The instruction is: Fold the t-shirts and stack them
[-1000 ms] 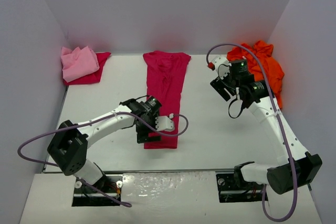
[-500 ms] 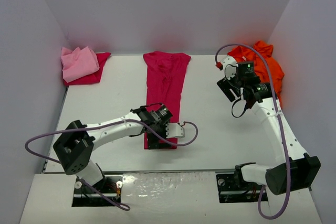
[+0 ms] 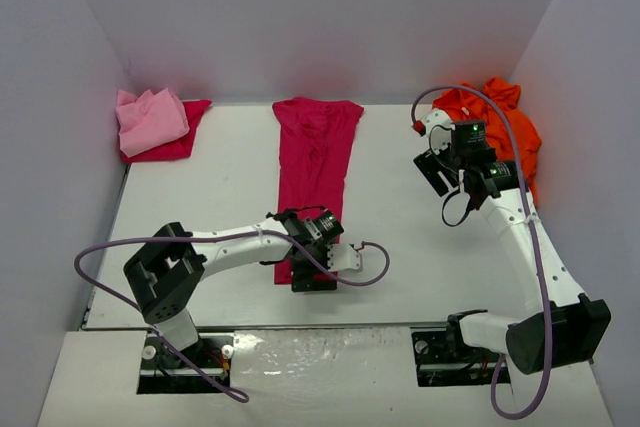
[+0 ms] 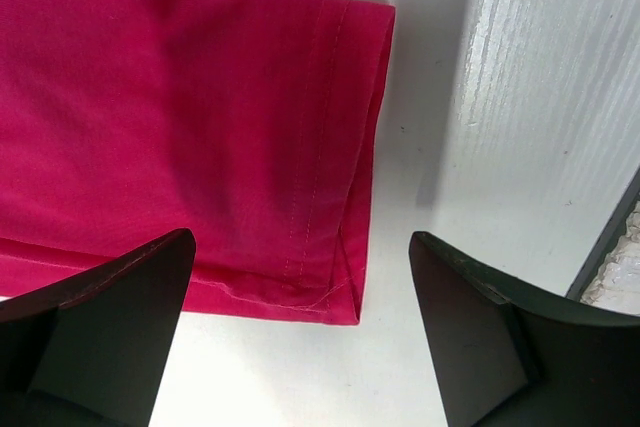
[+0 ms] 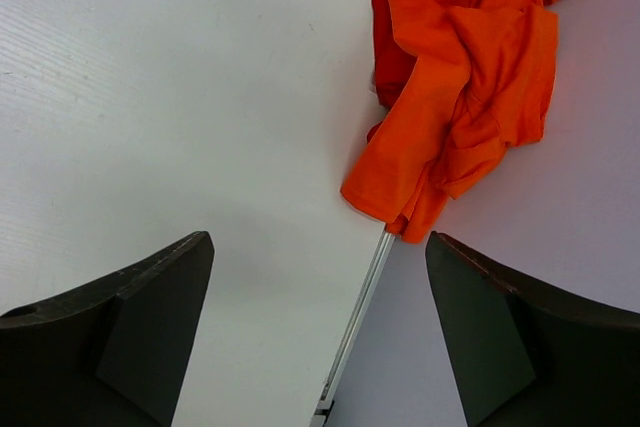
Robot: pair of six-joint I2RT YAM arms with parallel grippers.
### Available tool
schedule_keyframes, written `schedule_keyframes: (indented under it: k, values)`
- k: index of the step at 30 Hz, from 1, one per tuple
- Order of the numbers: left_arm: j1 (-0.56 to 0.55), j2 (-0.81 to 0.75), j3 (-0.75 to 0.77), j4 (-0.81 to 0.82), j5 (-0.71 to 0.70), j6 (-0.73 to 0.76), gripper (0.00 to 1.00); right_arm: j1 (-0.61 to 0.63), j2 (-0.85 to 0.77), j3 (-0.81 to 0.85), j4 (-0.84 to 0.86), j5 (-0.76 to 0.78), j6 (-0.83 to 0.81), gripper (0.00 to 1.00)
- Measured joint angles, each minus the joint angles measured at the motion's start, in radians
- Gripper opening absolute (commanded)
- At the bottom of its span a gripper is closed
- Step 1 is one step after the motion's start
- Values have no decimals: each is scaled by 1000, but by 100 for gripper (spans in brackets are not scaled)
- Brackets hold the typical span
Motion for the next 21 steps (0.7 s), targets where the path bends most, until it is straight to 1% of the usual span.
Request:
schedule_keyframes:
  k: [13,15,19,21]
  values:
    - [-2,63,1,11,22,-14,85,0,0,-20,10,-20,2,85]
    - [-5,76,7,13,25,-18,83,0,0,-20,10,-24,4,85]
    - [-15,91,22,8,25,-22,76,0,0,-27,13,-32,4,85]
    - [-19,105,38,-1,25,-25,65,0,0,-34,14,-36,4,85]
